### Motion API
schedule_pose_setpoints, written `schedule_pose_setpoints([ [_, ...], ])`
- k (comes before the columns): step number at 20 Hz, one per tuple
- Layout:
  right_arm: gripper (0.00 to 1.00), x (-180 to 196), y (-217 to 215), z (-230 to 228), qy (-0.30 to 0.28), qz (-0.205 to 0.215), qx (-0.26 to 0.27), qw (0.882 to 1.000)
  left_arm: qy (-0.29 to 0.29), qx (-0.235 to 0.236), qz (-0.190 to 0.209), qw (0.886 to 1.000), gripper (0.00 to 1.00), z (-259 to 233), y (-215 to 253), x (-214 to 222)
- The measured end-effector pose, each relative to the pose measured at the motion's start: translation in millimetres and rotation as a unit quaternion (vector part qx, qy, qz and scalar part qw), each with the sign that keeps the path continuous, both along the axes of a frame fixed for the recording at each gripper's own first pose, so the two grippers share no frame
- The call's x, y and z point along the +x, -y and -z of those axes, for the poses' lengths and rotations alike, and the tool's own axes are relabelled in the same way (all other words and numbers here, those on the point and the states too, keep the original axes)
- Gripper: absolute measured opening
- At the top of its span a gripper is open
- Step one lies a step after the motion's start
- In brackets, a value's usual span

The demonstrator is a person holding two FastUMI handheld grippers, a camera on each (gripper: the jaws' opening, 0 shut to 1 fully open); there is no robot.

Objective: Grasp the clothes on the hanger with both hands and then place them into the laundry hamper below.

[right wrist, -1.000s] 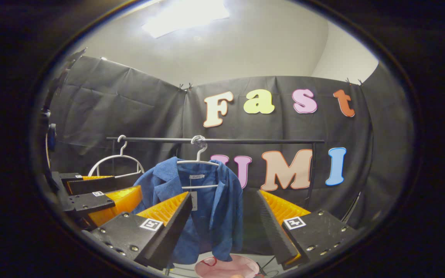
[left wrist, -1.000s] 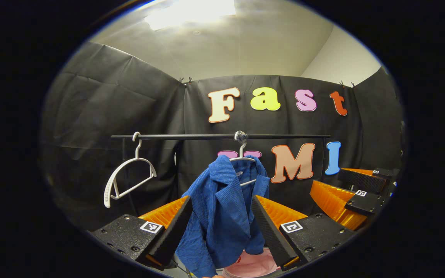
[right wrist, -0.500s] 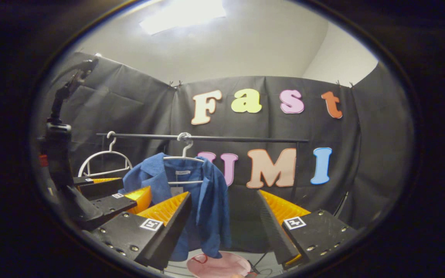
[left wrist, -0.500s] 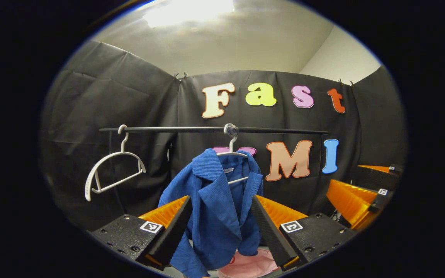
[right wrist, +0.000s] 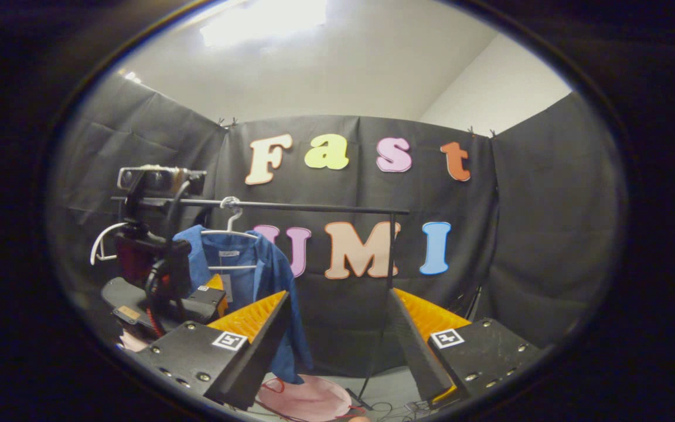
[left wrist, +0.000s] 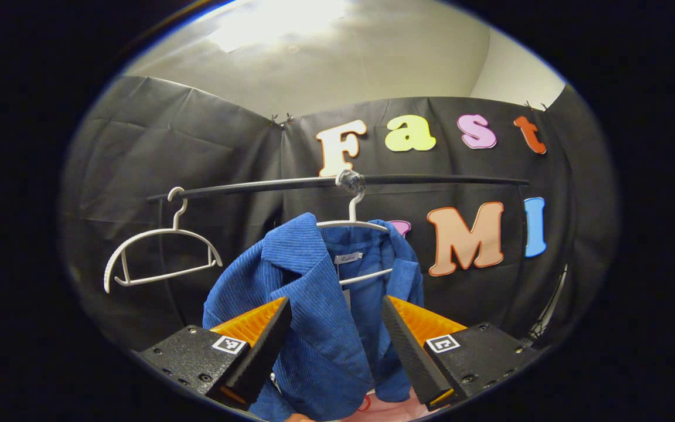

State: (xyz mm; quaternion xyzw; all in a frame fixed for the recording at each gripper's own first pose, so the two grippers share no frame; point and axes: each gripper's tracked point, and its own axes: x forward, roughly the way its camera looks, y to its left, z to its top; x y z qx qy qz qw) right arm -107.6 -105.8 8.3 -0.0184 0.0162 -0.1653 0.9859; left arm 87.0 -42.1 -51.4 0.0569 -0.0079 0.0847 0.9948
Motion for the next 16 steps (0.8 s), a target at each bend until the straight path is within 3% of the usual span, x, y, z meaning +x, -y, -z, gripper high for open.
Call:
schedule_pose_setpoints([
  [5,0.98,-14.7,26.0,-1.2,-0.006,0.022,-0.010,1.000,0.004,0.020,-0.058,0.998,0.94,16.2,-14.6,19.8],
  [11,0.97,-14.5,33.2,-1.7,-0.007,0.007,-0.013,1.000,0.022,0.011,-0.114,0.993,0.94,16.7,-33.4,29.7],
  [16,0.98,-9.4,31.5,2.6,-0.002,-0.013,-0.004,1.000,0.016,0.004,-0.127,0.992,0.31,17.7,-44.6,32.2],
])
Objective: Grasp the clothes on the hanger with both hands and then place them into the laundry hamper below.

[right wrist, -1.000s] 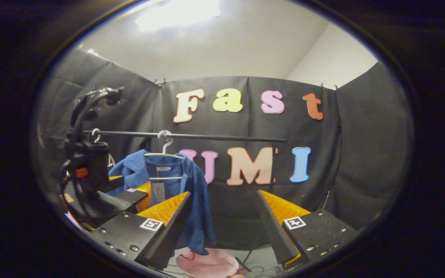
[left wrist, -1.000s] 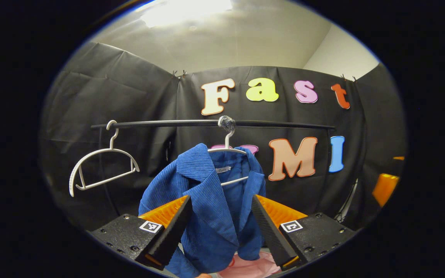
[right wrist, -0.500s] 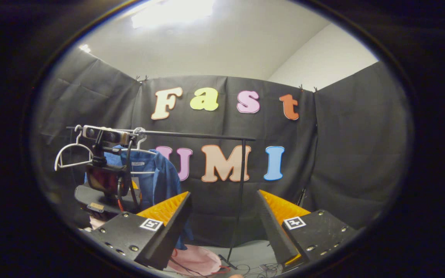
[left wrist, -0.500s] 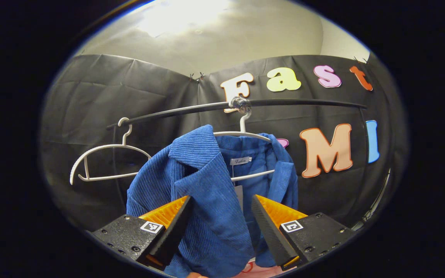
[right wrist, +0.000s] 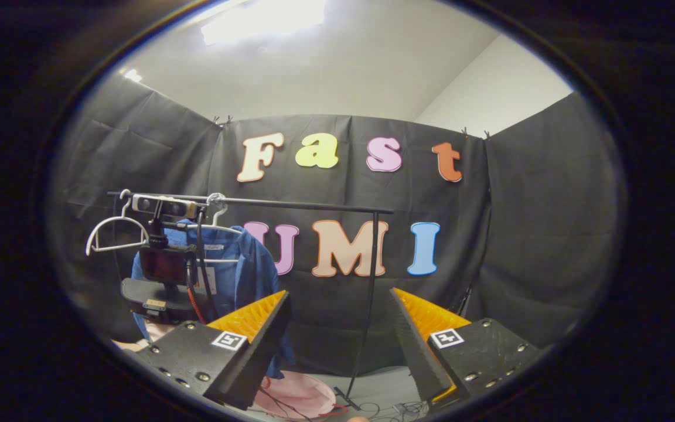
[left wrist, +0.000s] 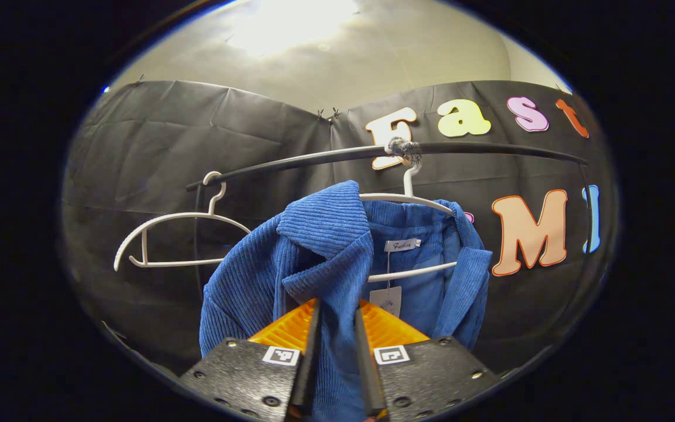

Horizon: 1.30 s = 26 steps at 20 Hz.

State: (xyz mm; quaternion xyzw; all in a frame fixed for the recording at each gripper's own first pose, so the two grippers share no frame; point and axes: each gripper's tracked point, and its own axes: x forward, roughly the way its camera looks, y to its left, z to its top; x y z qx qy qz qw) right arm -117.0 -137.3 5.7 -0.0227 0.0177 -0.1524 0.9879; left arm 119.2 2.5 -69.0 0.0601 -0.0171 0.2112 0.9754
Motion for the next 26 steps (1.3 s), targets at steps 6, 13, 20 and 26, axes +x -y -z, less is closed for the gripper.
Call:
schedule_pose_setpoints([
  [6,0.98,12.9,-0.3,13.2,-0.008,-0.023,0.014,1.000,-0.008,0.004,0.011,1.000,0.01,-3.0,-3.9,-7.7],
  [13,0.98,33.8,-18.7,22.0,-0.011,-0.056,0.014,0.998,-0.023,0.005,0.036,0.999,0.00,-5.0,2.1,-23.4],
  [20,0.98,71.4,-47.8,30.0,-0.014,-0.103,0.018,0.994,-0.018,-0.032,0.099,0.994,0.01,-19.4,-0.4,-40.7],
  [26,0.98,108.2,-88.5,44.1,-0.021,-0.145,0.021,0.989,-0.027,-0.052,0.133,0.989,0.01,-27.3,-11.6,-44.3],
])
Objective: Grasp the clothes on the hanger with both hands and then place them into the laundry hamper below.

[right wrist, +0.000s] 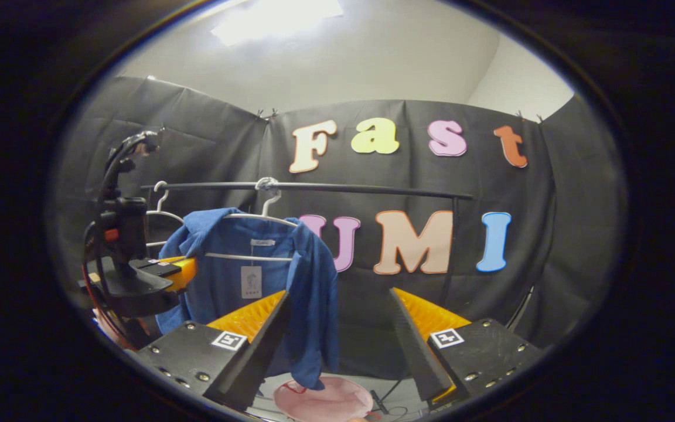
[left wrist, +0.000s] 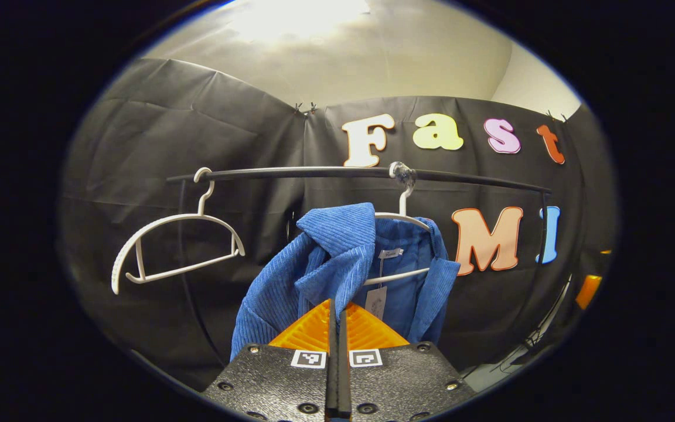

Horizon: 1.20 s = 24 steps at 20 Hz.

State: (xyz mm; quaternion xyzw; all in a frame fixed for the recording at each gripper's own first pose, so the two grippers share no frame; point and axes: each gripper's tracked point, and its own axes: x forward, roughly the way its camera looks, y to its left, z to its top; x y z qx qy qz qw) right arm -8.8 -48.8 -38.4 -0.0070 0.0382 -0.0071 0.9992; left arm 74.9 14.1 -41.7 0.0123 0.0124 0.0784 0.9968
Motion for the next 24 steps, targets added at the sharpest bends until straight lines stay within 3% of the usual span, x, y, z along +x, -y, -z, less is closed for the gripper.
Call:
schedule_pose_setpoints([
  [6,0.98,42.0,-35.9,7.7,0.002,-0.029,0.007,1.000,-0.004,0.004,0.021,1.000,0.01,-5.9,-5.1,-4.3],
  [12,0.98,106.6,-73.2,22.9,-0.003,-0.054,0.017,0.998,-0.008,0.000,0.039,0.999,0.00,-9.1,-10.2,-6.1],
  [17,0.98,166.8,-88.3,45.0,-0.013,-0.044,0.031,0.998,-0.008,0.001,0.050,0.999,0.00,-8.6,-12.8,-3.2],
  [24,0.98,236.1,-87.2,100.2,-0.056,-0.011,0.012,0.998,-0.009,0.002,0.062,0.998,0.01,-10.4,-18.9,-3.7],
])
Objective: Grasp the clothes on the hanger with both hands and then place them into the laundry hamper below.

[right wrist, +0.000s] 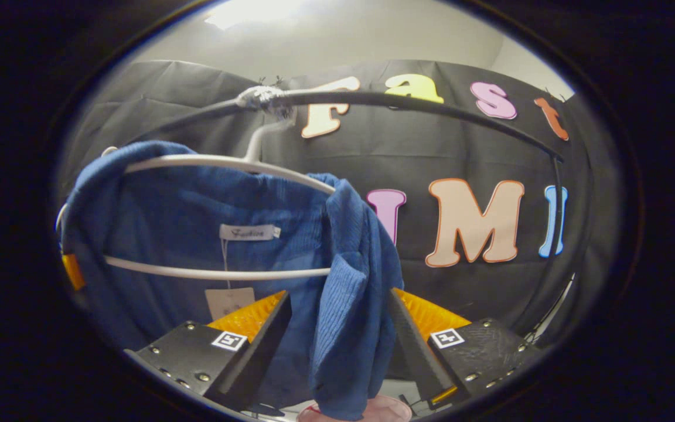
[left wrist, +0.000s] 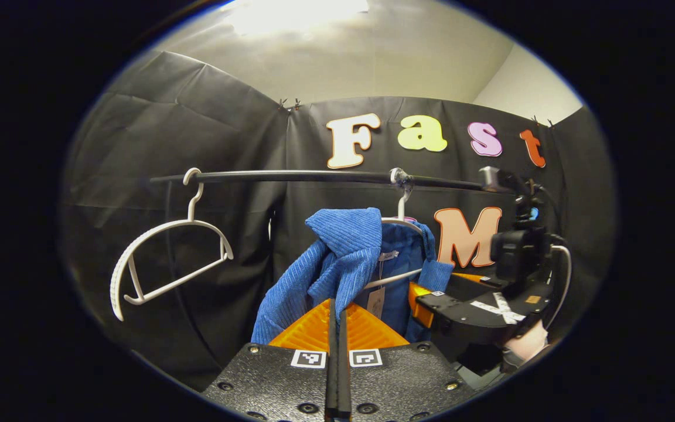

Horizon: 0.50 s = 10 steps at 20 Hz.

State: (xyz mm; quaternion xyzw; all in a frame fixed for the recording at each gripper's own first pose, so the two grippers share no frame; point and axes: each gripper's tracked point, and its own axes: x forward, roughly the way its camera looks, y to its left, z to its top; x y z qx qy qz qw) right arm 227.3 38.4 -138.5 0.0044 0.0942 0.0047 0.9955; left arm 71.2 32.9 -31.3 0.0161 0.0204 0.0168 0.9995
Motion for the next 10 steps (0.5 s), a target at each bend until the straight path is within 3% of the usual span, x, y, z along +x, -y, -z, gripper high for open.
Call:
schedule_pose_setpoints([
  [1,0.98,7.0,0.9,8.0,-0.009,0.003,-0.006,1.000,0.000,0.000,0.001,1.000,0.00,-0.1,0.4,-0.9],
  [4,0.72,19.3,6.5,29.7,-0.031,0.010,-0.019,0.999,0.000,0.002,0.003,1.000,0.01,0.4,-1.0,0.0],
  [5,0.70,21.6,10.9,33.9,-0.034,0.016,-0.024,0.999,0.000,0.002,0.003,1.000,0.01,-0.2,-0.3,1.2],
  [10,0.06,25.7,25.8,37.4,-0.038,0.044,-0.047,0.997,0.001,-0.005,-0.005,1.000,0.01,-2.7,-7.0,2.7],
])
